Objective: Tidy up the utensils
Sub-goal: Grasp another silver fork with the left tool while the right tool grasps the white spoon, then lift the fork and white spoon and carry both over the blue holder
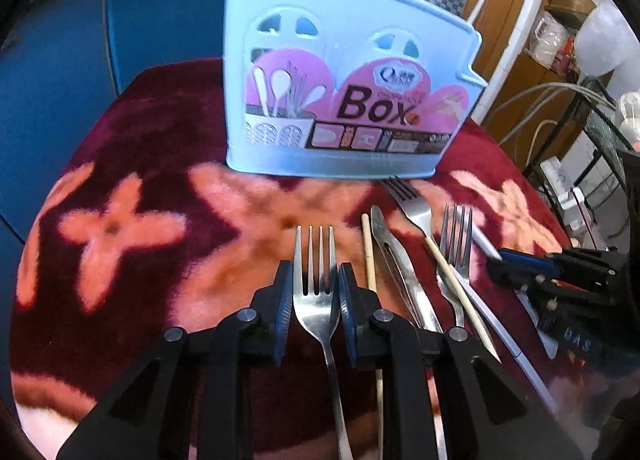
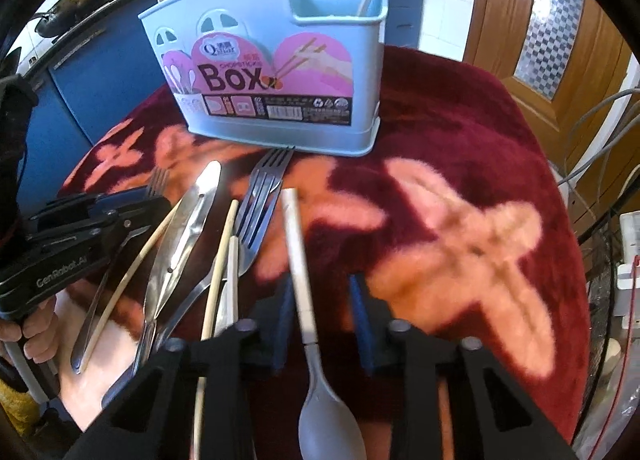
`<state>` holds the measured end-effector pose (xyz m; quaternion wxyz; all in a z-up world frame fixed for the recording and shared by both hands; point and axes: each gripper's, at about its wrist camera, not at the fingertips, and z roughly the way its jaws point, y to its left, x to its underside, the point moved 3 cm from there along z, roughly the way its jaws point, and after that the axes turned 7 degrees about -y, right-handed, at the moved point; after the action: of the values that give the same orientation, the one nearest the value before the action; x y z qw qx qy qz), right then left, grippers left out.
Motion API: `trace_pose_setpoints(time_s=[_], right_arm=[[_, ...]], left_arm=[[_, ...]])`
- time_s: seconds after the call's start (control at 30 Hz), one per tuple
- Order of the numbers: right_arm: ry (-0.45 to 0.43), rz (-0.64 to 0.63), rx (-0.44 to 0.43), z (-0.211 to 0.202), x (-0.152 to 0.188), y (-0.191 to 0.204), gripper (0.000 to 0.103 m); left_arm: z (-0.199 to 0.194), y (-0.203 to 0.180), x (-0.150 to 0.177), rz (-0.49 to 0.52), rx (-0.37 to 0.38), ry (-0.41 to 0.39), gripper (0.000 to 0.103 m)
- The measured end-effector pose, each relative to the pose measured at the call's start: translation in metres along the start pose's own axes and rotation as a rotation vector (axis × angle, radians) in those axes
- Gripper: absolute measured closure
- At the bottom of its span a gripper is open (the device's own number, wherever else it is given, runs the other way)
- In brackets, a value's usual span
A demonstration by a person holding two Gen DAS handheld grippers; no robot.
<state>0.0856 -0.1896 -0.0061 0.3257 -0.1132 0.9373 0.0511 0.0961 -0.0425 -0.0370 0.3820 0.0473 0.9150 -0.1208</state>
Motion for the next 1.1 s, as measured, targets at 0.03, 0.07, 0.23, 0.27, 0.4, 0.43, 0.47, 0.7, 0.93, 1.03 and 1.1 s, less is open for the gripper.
trace_pose_setpoints(time_s=[0.03, 0.07, 0.23, 0.27, 0.4, 0.43, 0.47, 0.7, 0.93, 1.03, 1.1], right_arm=[[-0.006, 0.012, -0.003, -0.001, 0.0, -0.003, 0.095], [-0.013, 0.034, -0.009, -0.002, 0.0, -0.007, 0.095], [-0.061, 0.105, -0.043, -0.009, -0.001, -0.019, 0.095], [-0.083, 0.114, -0.051, -0.014, -0.002, -0.019, 0.096], [-0.176, 0.144, -0.087, -0.034, -0.007, -0.022, 0.096], [-0.208, 0.147, -0.092, -0.041, -0.009, -0.021, 0.096], [-0.231, 0.148, -0.094, -0.046, -0.01, -0.021, 0.095], [-0.37, 0.159, -0.119, -0.077, -0.022, -0.014, 0.095], [-0.455, 0.146, -0.106, -0.101, -0.035, -0.006, 0.095], [-0.474, 0.14, -0.11, -0.107, -0.039, -0.004, 0.095], [-0.486, 0.141, -0.112, -0.109, -0.042, -0.004, 0.095]], left_arm=[[-0.003, 0.001, -0.001, -0.004, -0.011, -0.012, 0.081], [-0.004, 0.002, -0.001, -0.006, -0.017, -0.018, 0.081], [-0.019, 0.005, -0.006, -0.019, -0.013, -0.073, 0.081], [-0.023, 0.006, -0.007, -0.02, -0.011, -0.089, 0.081], [-0.044, 0.005, -0.009, -0.015, -0.01, -0.157, 0.081], [-0.049, 0.005, -0.01, -0.015, -0.009, -0.171, 0.081], [-0.054, 0.005, -0.011, -0.018, -0.004, -0.184, 0.081], [-0.091, 0.004, -0.021, -0.024, 0.027, -0.281, 0.082], [-0.123, -0.003, -0.035, -0.003, 0.04, -0.385, 0.083], [-0.13, -0.004, -0.042, 0.0, 0.04, -0.406, 0.085], [-0.135, -0.004, -0.048, 0.003, 0.04, -0.419, 0.086]])
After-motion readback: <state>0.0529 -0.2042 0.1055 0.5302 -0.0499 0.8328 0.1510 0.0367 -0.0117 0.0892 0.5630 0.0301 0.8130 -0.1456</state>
